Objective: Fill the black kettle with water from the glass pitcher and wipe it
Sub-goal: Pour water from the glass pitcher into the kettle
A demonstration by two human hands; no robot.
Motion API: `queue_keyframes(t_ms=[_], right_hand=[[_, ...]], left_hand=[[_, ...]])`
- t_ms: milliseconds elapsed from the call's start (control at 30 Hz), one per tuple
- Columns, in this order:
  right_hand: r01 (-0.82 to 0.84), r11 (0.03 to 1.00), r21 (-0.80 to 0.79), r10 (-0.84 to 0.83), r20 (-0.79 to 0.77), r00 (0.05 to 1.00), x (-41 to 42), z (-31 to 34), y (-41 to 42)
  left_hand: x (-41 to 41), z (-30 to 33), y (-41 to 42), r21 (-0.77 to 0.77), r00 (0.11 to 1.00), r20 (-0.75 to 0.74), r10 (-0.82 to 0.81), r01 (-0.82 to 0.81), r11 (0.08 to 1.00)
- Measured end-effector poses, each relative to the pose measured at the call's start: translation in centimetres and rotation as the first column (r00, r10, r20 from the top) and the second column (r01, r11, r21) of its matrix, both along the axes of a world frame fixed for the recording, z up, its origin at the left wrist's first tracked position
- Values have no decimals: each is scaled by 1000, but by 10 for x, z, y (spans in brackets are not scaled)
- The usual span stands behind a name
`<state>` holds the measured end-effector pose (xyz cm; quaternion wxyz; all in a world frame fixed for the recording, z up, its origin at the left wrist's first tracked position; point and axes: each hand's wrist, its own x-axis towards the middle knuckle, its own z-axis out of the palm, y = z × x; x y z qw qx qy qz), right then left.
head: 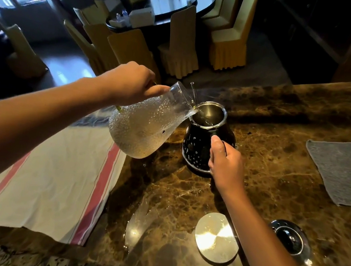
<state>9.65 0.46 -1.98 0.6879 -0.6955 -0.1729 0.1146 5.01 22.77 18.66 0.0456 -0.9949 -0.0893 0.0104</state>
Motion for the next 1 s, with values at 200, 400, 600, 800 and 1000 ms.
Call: queue_keyframes(t_ms=[200, 400, 600, 800, 1000], right_hand=[[34, 999, 9, -34, 6, 999, -2, 1, 0], [42, 999, 1, -42, 45, 998, -5, 0, -2], [25, 1000, 5, -25, 59, 998, -5, 2, -3], [26, 999, 24, -27, 41, 999, -5, 0, -1], [12, 998, 69, -14, 31, 999, -5, -2, 1]], left_hand=[[6, 0, -1, -40, 1000, -8, 26, -27, 999], [8, 0, -3, -90, 995, -67, 77, -83, 992], [8, 14, -8, -130, 980, -187, 65, -90, 987], [14, 23, -14, -112, 966, -248, 73, -104, 988], [23, 31, -15, -65, 944, -315, 98, -124, 990]])
